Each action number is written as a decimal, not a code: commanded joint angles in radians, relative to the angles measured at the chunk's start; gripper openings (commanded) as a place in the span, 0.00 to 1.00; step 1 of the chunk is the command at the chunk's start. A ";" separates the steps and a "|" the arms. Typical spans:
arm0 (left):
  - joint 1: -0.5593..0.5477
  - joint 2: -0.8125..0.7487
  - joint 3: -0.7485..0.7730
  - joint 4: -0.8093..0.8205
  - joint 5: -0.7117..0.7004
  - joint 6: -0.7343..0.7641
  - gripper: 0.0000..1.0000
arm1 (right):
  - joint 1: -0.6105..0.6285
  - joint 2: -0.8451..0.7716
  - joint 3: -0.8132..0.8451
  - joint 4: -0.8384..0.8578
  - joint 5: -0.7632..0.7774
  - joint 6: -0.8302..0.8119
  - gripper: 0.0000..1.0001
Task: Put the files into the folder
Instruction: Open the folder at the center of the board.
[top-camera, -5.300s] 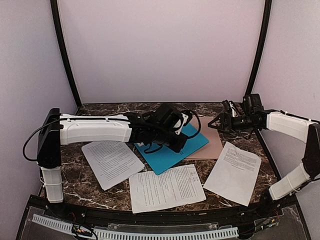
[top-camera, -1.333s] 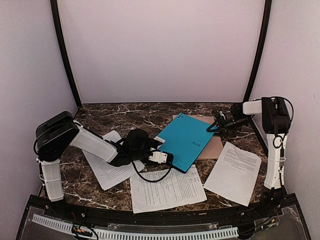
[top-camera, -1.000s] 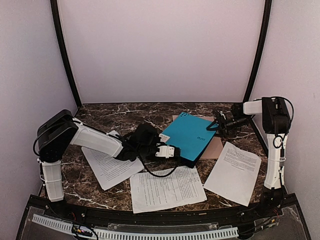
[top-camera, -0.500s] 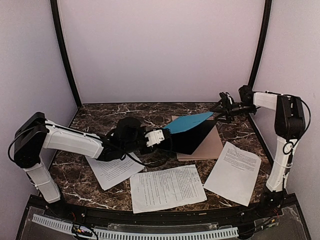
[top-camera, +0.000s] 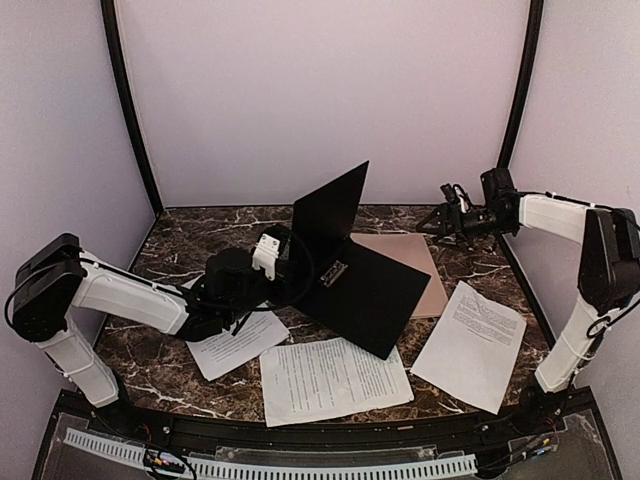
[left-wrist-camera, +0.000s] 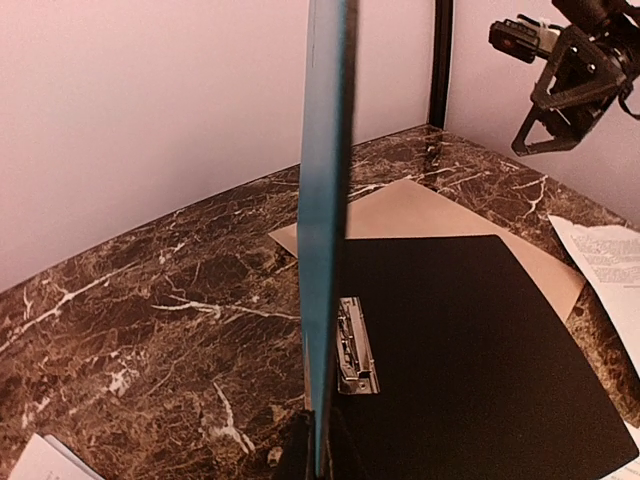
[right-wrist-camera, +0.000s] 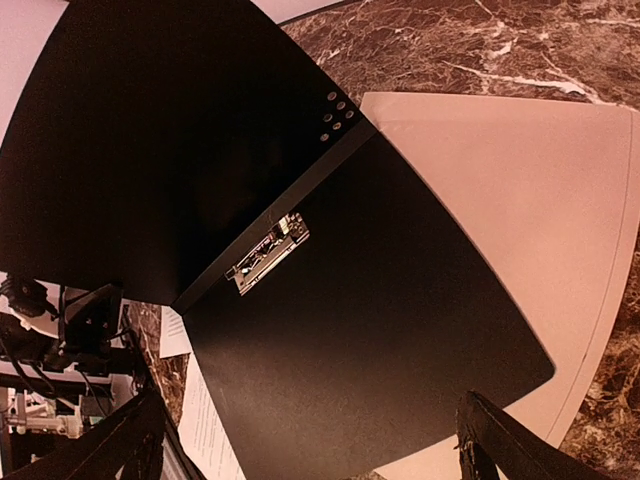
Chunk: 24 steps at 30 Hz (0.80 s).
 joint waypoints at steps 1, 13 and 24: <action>0.005 -0.040 -0.086 0.164 0.011 -0.261 0.01 | 0.075 -0.063 -0.046 0.047 0.152 -0.023 0.99; 0.265 -0.129 -0.090 -0.013 0.517 -0.378 0.01 | 0.100 -0.057 -0.104 0.096 0.197 -0.090 0.97; 0.395 -0.025 0.126 -0.285 1.003 -0.260 0.01 | 0.134 -0.071 -0.127 0.107 0.187 -0.099 0.93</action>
